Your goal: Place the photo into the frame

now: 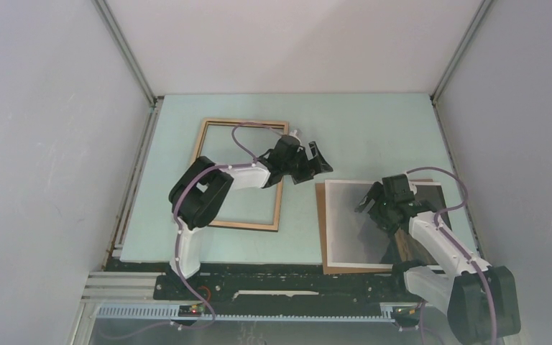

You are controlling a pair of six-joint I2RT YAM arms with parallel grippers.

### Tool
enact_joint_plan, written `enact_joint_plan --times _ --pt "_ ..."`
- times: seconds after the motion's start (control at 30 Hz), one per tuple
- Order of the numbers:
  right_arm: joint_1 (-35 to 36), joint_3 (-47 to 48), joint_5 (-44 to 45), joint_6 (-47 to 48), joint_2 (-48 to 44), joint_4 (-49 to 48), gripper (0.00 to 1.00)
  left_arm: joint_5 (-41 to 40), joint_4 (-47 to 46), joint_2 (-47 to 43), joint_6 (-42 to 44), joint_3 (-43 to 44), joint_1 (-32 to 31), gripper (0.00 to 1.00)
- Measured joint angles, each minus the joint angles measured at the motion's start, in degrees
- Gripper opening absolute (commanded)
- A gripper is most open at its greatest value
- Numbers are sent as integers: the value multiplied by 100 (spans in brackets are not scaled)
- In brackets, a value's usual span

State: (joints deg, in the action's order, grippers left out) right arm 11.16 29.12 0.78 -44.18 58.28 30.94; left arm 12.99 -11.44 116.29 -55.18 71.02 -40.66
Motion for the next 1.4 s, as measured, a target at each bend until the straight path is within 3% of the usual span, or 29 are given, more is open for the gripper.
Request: enact_joint_plan --times 0.4,1.4 --pt "-243 0 -136 46 114 -55 94 442 -48 496 -192 470 -26 96" --pt "-444 0 -345 142 114 -57 94 -20 -52 400 -199 315 -68 98"
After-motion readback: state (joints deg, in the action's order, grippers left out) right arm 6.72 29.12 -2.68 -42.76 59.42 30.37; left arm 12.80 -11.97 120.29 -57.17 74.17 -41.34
